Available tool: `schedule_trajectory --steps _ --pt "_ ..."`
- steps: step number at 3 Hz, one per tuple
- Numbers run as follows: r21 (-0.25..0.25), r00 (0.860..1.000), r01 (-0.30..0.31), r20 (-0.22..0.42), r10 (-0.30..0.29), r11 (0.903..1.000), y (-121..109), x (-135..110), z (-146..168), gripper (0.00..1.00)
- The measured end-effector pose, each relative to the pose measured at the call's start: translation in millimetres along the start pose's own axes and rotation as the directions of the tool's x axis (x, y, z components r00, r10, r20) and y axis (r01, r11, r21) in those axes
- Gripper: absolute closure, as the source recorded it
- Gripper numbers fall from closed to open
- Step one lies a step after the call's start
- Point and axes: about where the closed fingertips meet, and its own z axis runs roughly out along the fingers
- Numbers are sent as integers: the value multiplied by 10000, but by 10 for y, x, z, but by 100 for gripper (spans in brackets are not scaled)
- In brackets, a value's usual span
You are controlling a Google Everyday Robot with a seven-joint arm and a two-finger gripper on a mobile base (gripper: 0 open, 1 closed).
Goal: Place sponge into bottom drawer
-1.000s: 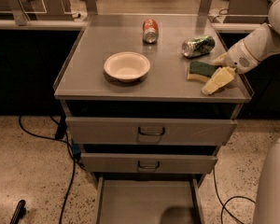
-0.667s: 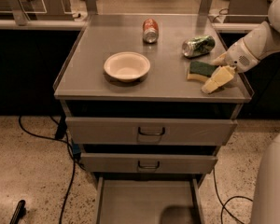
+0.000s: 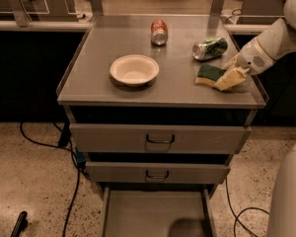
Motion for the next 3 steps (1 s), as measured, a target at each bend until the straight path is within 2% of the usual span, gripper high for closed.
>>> schedule_trajectory --steps 1,2,3 --pt "327 10000 -46 -38 47 9995 287 72 -230 100" --pt "1267 9967 -198 803 97 9917 756 44 -681 100" --pt "2129 9780 -503 2086 49 9758 1224 -14 -925 100"
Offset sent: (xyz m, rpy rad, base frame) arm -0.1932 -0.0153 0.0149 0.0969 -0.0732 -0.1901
